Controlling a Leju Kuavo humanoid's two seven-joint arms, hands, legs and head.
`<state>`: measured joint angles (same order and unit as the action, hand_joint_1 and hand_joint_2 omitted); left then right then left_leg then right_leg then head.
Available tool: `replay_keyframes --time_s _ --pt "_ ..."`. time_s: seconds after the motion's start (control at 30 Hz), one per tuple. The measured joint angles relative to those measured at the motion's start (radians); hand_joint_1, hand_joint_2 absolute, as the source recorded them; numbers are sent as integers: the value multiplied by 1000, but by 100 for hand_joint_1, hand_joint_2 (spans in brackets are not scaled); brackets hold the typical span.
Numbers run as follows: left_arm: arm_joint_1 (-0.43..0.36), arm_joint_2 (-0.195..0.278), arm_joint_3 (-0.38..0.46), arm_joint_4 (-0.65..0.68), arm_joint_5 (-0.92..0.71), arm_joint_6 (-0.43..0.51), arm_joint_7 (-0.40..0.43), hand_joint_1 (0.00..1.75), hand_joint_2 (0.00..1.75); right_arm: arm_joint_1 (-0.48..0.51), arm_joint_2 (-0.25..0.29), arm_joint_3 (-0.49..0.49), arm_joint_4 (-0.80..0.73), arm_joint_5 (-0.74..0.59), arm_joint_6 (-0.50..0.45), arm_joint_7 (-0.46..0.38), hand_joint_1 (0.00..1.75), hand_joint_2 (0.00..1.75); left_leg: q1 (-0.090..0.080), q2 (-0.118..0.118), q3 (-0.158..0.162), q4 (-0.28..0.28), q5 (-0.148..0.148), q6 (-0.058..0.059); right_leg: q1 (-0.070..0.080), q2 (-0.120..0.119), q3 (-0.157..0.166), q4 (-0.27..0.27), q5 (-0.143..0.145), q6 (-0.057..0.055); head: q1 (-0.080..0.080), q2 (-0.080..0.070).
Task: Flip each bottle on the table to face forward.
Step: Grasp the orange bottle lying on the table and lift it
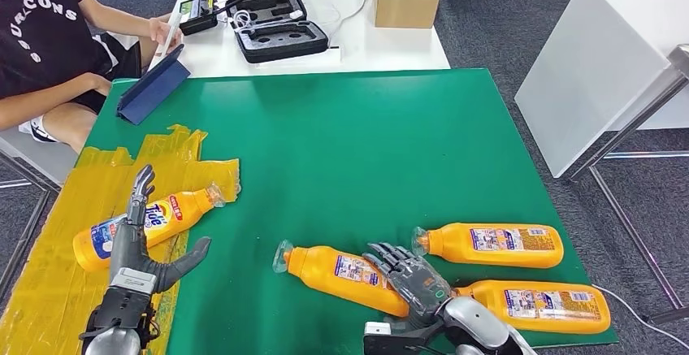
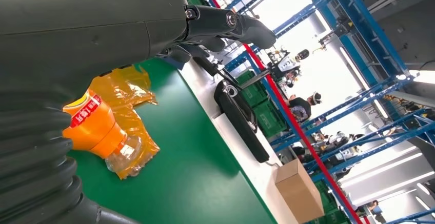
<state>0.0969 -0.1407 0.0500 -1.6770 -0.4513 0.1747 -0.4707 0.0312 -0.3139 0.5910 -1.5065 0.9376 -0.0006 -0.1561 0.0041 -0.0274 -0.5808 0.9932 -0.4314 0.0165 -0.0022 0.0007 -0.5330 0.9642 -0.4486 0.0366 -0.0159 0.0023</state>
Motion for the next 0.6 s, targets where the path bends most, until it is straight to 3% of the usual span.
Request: replay_keyframes --time_s 0.17,0.2,0.23,0.33,0.37,0.4,0.6 --pt "1 0 5 0 1 0 0 0 175 -16 -1 8 23 5 -1 2 0 175 0 0 0 0 0 0 0 0 0 0 0 0 0 0" --pt "2 -1 6 0 2 0 0 0 175 -18 -1 9 25 7 -1 5 7 175 0 0 1 0 0 0 0 0 0 0 0 0 0 0" --pt "2 -1 7 0 2 0 0 0 175 -20 -1 10 27 11 -1 9 25 175 0 0 1 0 0 0 0 0 0 0 0 0 0 0" --pt "4 -1 9 0 5 0 0 0 175 -27 -1 11 35 35 0 33 134 175 0 0 2 0 0 0 0 0 1 0 0 0 0 0" --pt "5 -1 10 0 6 0 0 0 175 -31 -1 11 40 45 1 40 159 175 0 1 2 0 0 0 0 0 2 0 0 0 0 0" --pt "6 -2 10 0 6 0 0 0 175 -37 -1 12 47 54 2 46 171 175 0 1 2 0 0 0 0 0 2 0 0 0 0 0" --pt "5 -8 11 0 8 0 3 0 175 -83 7 13 96 63 4 51 175 175 0 1 6 0 0 0 0 0 4 0 0 0 0 0"
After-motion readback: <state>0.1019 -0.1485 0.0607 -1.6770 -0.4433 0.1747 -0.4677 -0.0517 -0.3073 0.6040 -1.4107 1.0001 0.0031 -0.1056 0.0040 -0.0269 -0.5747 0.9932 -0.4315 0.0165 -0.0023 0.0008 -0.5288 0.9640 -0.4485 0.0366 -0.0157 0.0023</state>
